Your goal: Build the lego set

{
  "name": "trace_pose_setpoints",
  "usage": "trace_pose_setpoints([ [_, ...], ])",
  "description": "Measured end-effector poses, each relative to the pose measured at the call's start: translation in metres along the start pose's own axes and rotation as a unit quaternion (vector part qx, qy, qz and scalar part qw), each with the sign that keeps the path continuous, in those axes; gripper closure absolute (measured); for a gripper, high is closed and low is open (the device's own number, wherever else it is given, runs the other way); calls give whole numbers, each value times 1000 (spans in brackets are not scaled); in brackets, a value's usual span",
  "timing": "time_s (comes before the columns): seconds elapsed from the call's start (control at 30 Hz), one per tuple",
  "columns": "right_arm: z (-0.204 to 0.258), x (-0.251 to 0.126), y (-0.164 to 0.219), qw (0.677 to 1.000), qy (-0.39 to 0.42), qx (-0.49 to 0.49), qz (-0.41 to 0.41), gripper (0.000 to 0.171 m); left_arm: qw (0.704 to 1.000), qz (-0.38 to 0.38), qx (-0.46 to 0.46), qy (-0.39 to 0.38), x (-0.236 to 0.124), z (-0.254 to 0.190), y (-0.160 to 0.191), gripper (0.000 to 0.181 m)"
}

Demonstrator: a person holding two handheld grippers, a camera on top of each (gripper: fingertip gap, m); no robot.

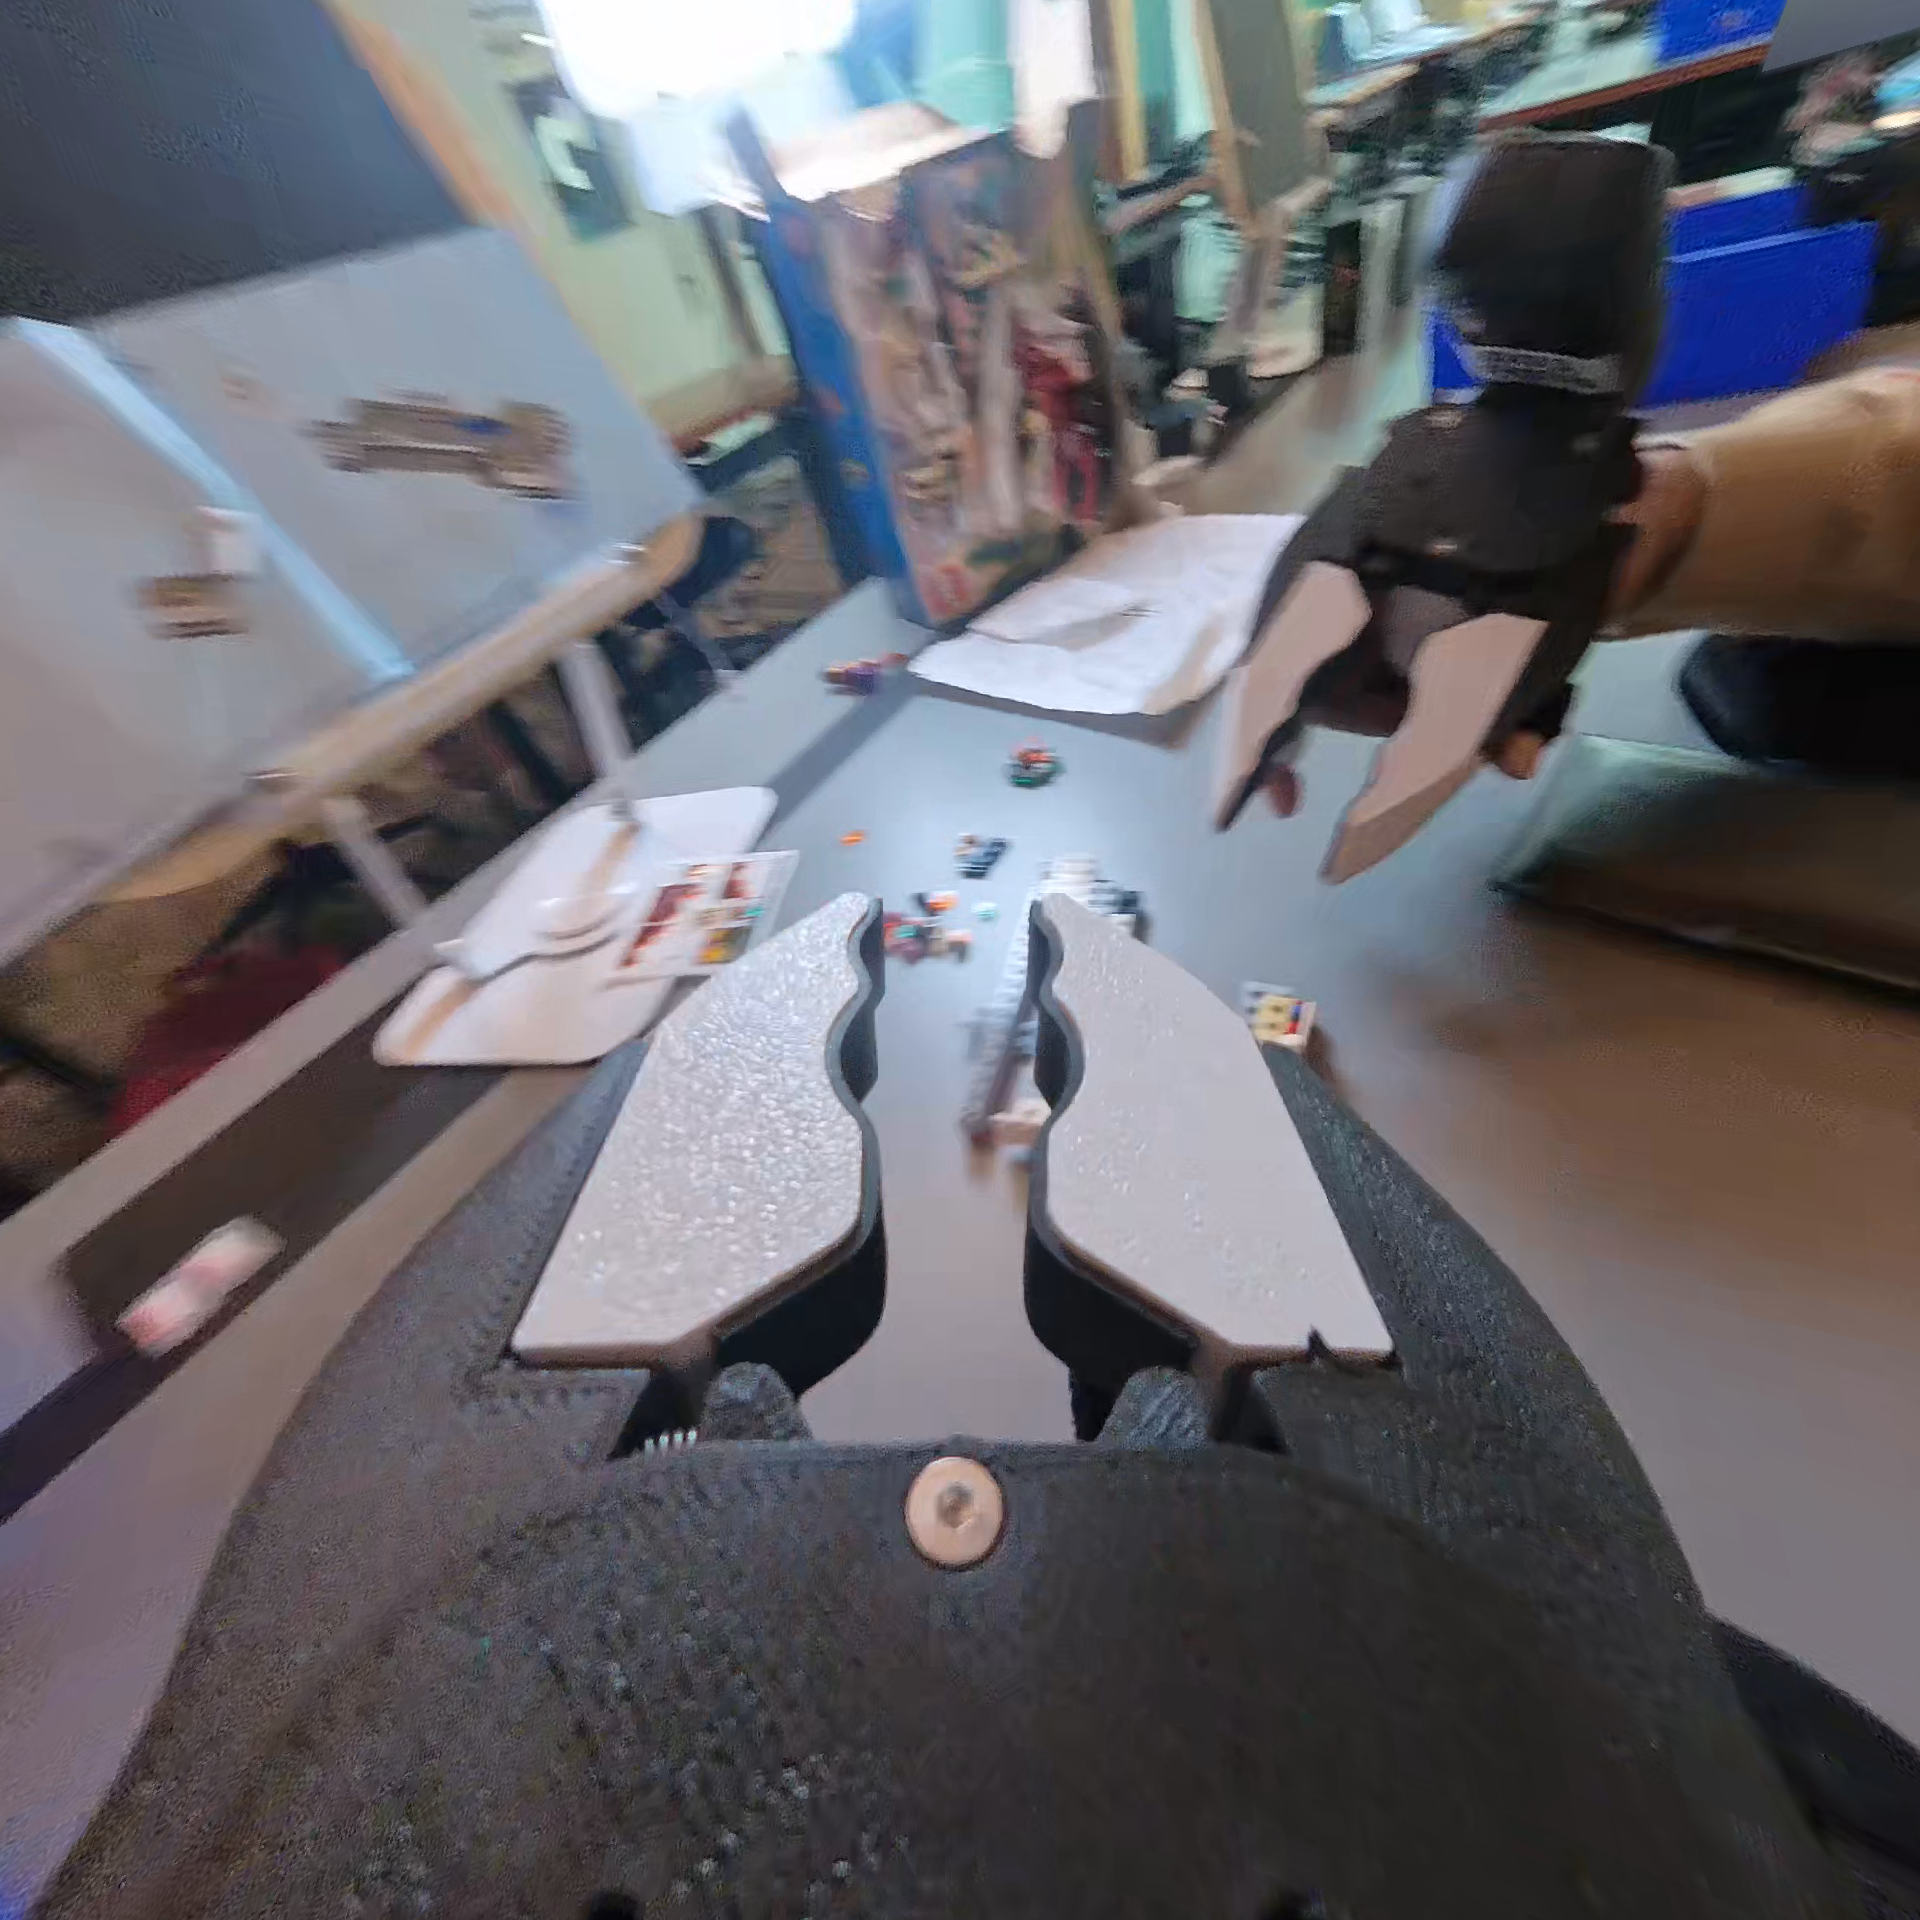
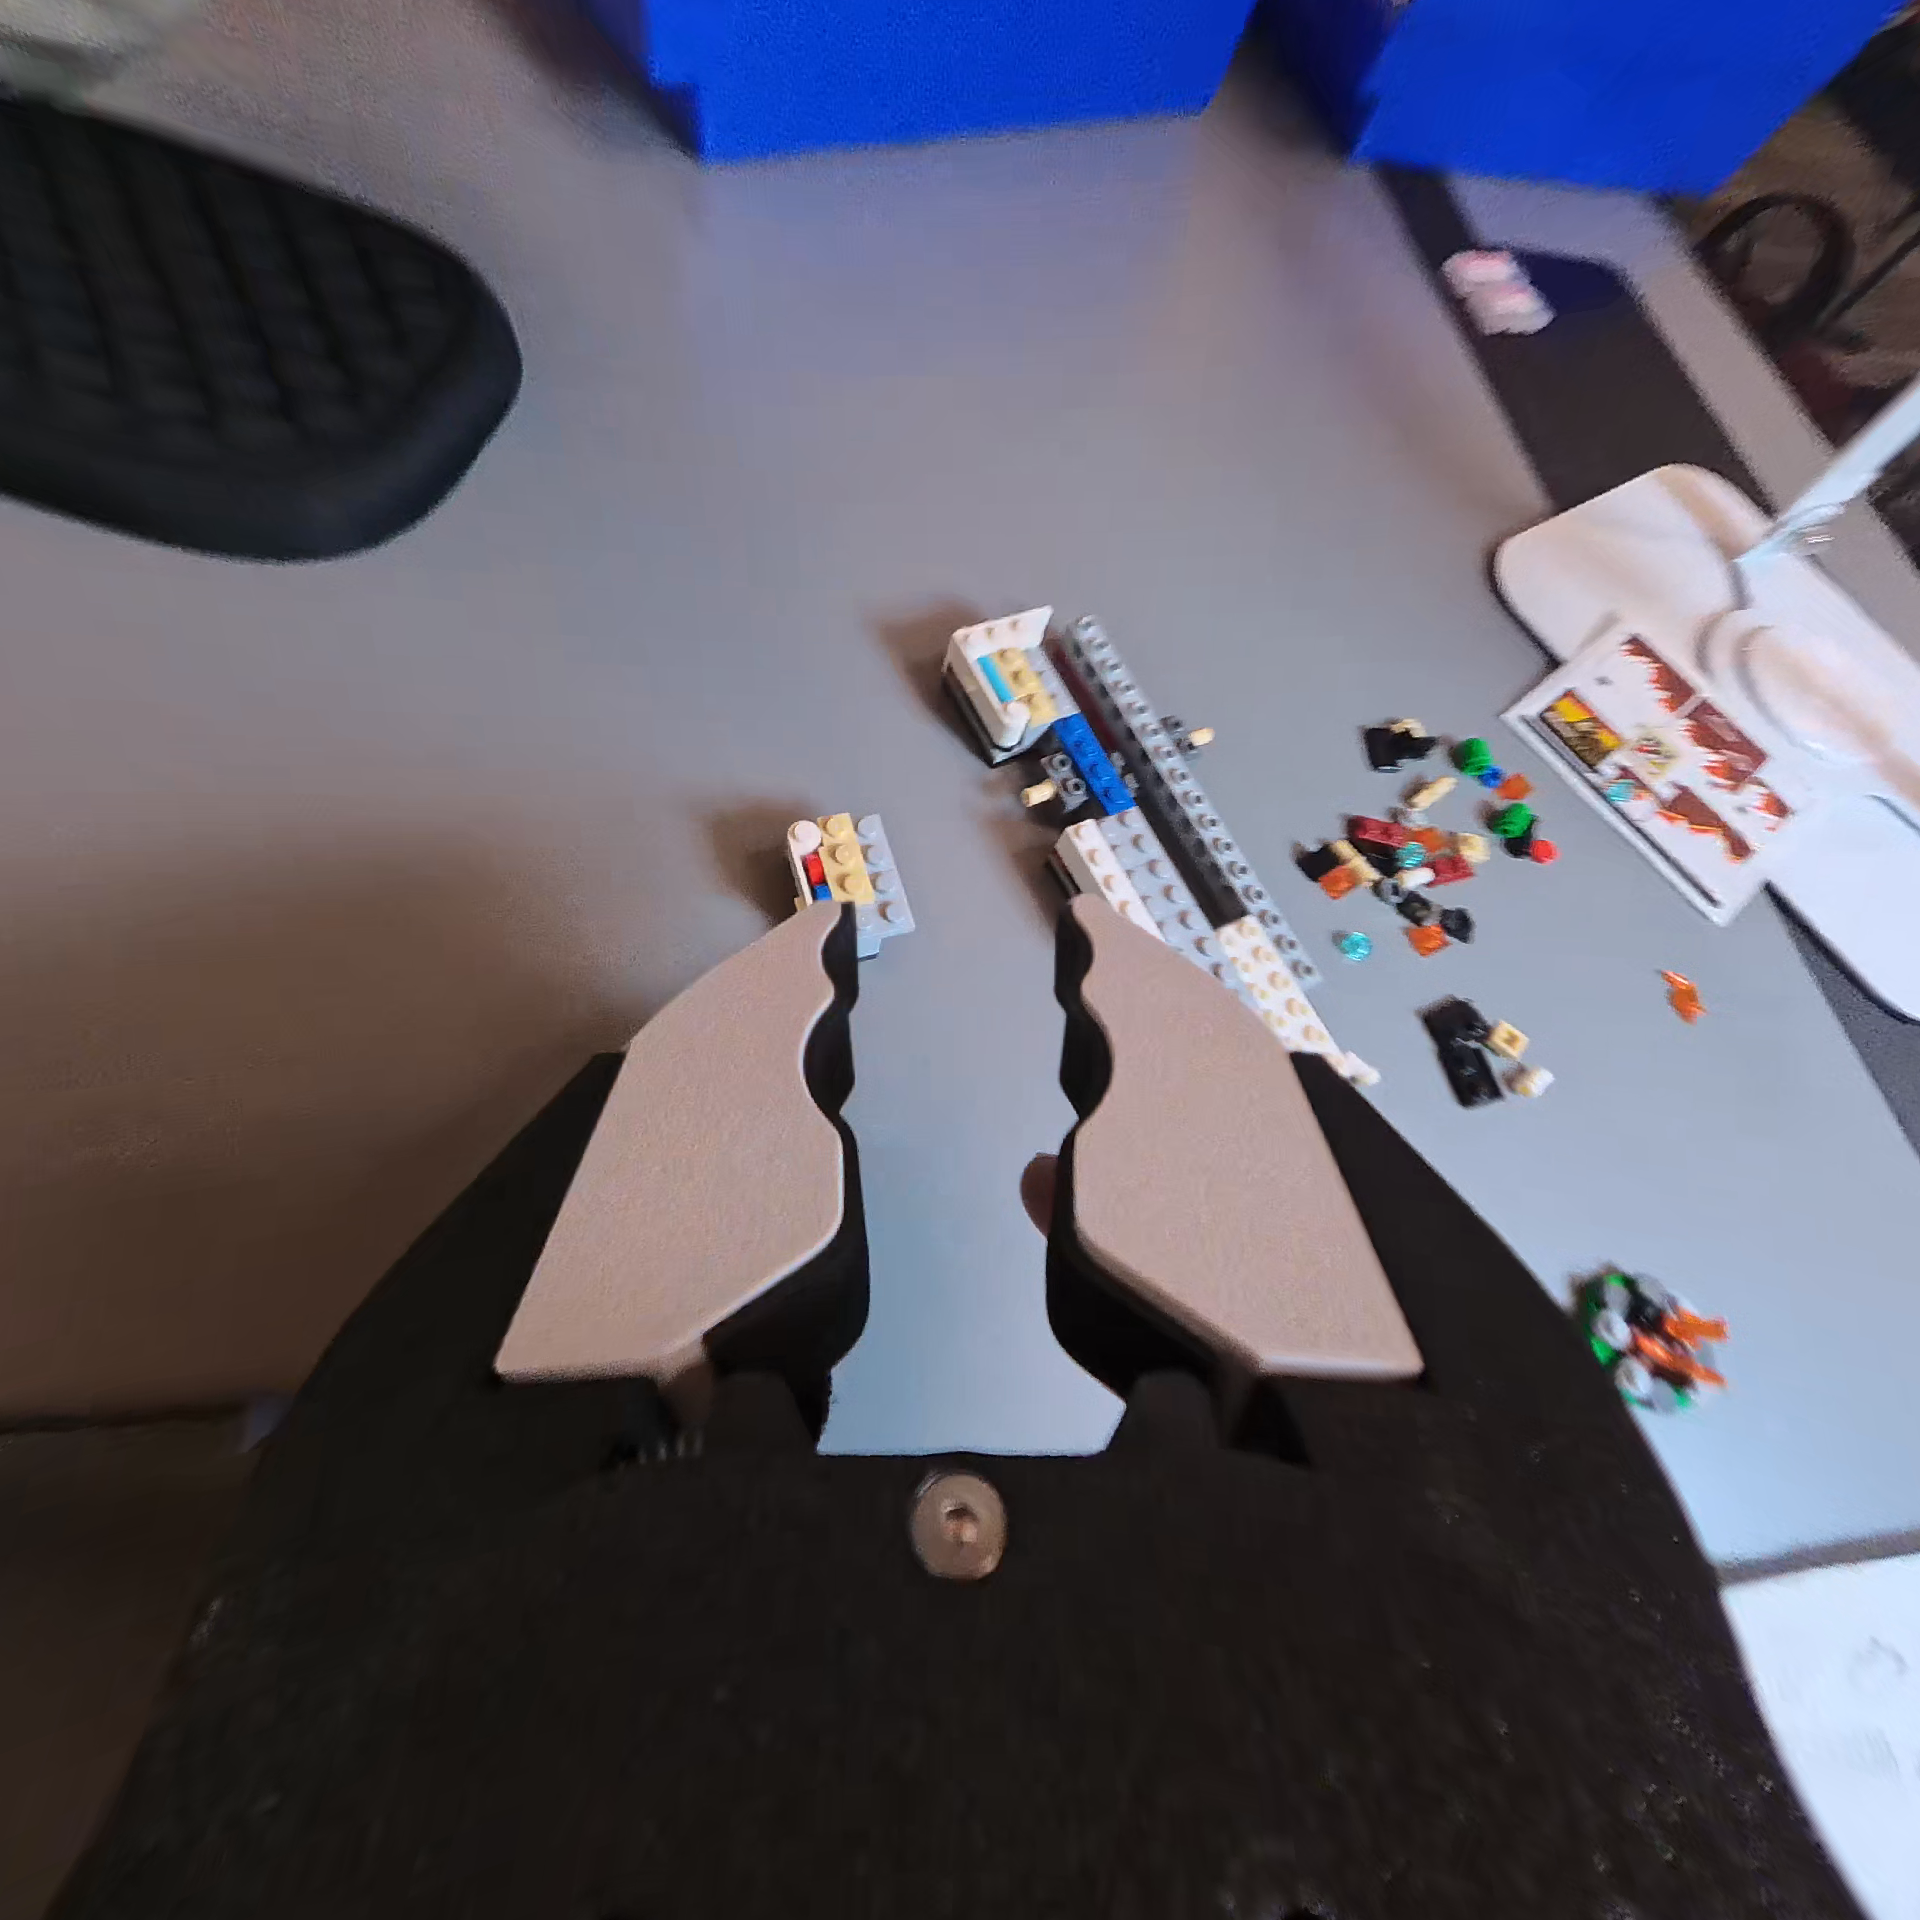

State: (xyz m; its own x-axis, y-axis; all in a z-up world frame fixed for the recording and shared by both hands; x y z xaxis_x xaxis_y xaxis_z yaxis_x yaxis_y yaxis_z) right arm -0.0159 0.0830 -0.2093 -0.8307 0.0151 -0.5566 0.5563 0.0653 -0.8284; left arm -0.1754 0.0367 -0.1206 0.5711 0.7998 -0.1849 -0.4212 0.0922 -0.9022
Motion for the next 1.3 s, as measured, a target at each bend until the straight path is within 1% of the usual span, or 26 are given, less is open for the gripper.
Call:
trace_pose_setpoints([
  [0.03,-1,-11,-2,1000,7,10,-19,135,999,10,-1,-43,-25,20,-2,158],
  [0.07,-2,-21,-2,999,13,20,-35,135,997,32,-4,-76,-51,38,2,158],
  [0.13,-1,-36,3,997,26,37,-65,139,987,110,-31,-113,-102,72,22,154],
  [0.2,1,-44,11,993,33,54,-97,143,971,194,-70,-118,-146,99,48,154],
  [0.27,0,-43,18,991,41,61,-114,145,947,286,-89,-115,-180,119,83,156],
  [0.3,-2,-41,20,991,44,62,-114,145,931,335,-99,-110,-193,125,103,157],
  [0.37,-7,-38,19,989,64,52,-123,145,899,411,-118,-91,-208,130,142,157],
  [0.47,-10,-36,19,985,91,39,-140,145,864,488,-105,-62,-210,128,189,156],
  [0.57,-15,-38,21,981,114,33,-155,146,859,498,-114,-42,-193,128,214,154],
  [0.63,-20,-41,21,977,127,43,-166,148,853,511,-95,-53,-187,141,225,156],
  [0.7,-26,-42,22,973,136,61,-174,149,855,507,-97,-53,-180,153,231,157],
  [0.77,-33,-42,24,970,146,79,-176,150,851,512,-107,-37,-176,158,239,159],
  [0.87,-40,-45,24,965,163,93,-182,151,837,535,-111,19,-175,151,252,158],
  [0.9,-42,-45,25,964,168,97,-181,151,834,537,-116,39,-176,146,253,156],
  [0.93,-44,-46,25,963,172,100,-183,151,836,533,-118,58,-175,141,252,151],
  [1.03,-50,-48,26,959,179,115,-185,151,840,527,-96,84,-179,134,247,143],
  [1.17,-56,-48,27,957,181,130,-188,152,860,494,-91,87,-179,135,238,147],
  [1.23,-57,-48,27,957,180,131,-188,152,863,490,-79,95,-176,132,239,147],
  [1.3,-56,-48,26,957,179,130,-188,152,856,502,-66,102,-173,128,245,147],
])
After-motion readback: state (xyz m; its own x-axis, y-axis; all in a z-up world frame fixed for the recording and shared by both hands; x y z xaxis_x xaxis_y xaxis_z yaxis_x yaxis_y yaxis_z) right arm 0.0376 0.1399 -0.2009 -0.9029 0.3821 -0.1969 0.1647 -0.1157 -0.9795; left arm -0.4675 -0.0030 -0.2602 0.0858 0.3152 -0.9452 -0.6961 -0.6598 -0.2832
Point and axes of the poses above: each gripper's, where its closed fingertips meet, x out along the fingers, y out of its underside, z = x × y across the jaws, the point moved 2 cm from there along -x, back along the fingers, and after that the axes turned 9 degrees about x, right-handed, at the moved point
